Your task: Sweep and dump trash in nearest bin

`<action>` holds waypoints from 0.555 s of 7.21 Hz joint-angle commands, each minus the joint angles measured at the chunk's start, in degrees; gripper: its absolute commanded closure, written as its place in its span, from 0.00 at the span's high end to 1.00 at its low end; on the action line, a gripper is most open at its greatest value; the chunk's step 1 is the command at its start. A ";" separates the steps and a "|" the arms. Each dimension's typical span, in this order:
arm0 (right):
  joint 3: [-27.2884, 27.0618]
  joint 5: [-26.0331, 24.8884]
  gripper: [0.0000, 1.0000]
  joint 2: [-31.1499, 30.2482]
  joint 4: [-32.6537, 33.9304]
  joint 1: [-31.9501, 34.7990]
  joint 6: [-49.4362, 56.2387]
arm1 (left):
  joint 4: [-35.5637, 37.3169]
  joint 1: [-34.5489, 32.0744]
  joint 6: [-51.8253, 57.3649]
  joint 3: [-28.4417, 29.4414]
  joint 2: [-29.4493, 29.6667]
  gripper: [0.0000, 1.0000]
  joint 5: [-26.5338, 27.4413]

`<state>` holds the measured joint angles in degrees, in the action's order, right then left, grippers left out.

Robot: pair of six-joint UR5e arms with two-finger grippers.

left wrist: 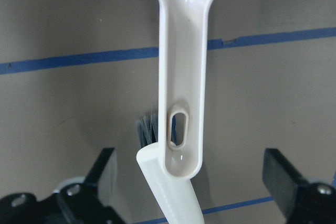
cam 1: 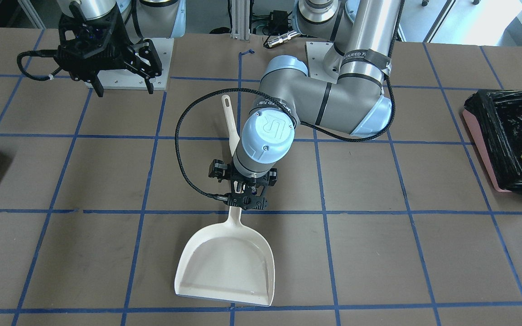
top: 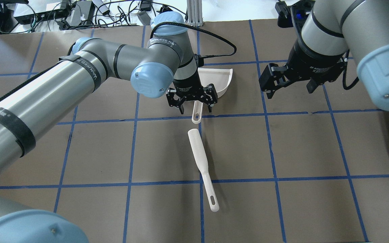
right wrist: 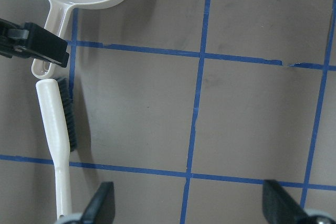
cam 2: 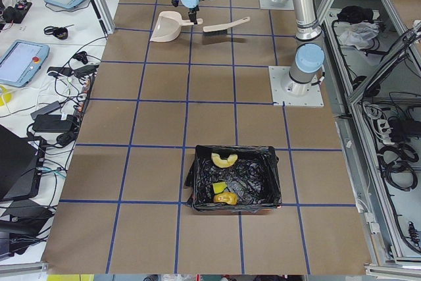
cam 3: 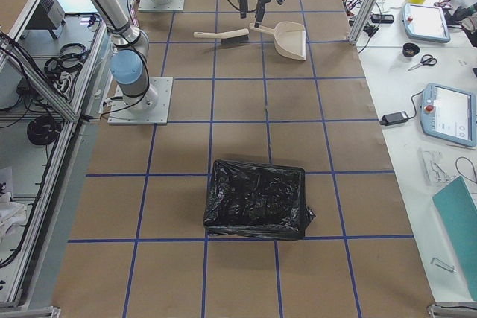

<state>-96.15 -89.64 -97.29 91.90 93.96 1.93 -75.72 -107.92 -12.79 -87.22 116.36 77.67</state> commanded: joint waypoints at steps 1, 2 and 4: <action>0.00 -0.01 1.00 0.00 -0.05 0.00 0.00 | -2.67 3.04 -0.04 1.08 -2.52 1.00 0.29; -0.09 -0.01 1.00 0.00 -0.05 0.00 0.00 | -3.81 6.89 1.00 1.35 -4.71 1.00 0.29; -0.09 -0.01 1.00 0.00 -0.05 0.00 0.00 | -5.22 13.41 2.94 1.61 -10.16 1.00 0.73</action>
<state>-96.22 -89.65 -97.30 91.85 93.96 1.93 -79.97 -98.48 -11.10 -85.87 109.58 78.17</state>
